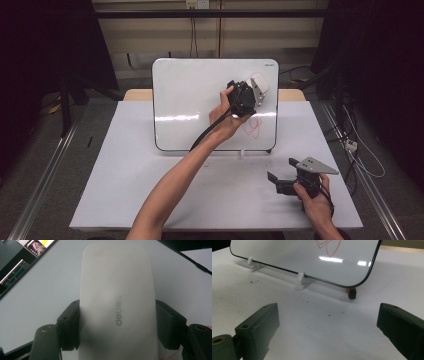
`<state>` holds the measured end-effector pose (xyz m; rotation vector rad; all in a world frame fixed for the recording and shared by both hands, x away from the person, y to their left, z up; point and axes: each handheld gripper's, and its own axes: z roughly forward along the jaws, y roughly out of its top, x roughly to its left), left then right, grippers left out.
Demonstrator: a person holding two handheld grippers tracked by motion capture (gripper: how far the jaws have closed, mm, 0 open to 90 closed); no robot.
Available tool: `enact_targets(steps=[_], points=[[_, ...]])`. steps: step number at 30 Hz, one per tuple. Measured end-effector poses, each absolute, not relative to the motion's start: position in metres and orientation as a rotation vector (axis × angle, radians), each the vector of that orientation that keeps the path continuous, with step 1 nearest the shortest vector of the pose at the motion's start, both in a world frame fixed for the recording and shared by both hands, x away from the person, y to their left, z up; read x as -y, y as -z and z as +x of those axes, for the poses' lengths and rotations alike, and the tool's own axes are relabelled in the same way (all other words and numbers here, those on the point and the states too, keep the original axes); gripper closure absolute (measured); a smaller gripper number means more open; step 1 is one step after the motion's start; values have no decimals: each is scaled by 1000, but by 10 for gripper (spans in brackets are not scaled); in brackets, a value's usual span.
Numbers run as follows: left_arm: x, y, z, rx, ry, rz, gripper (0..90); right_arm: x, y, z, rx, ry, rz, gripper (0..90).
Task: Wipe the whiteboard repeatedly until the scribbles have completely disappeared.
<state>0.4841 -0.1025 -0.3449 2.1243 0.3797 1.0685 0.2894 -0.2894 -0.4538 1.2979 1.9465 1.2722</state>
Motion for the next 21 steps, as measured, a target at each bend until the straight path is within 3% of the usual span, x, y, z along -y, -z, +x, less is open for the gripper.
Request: enact_targets(steps=[12,21], points=[[98,373,460,-348,-1063,2126,312,288,454,290,-1950,-1266,1288,40],[98,370,464,-349,-1044,2137,311,288,454,290,-1944,-1267,1296,41]])
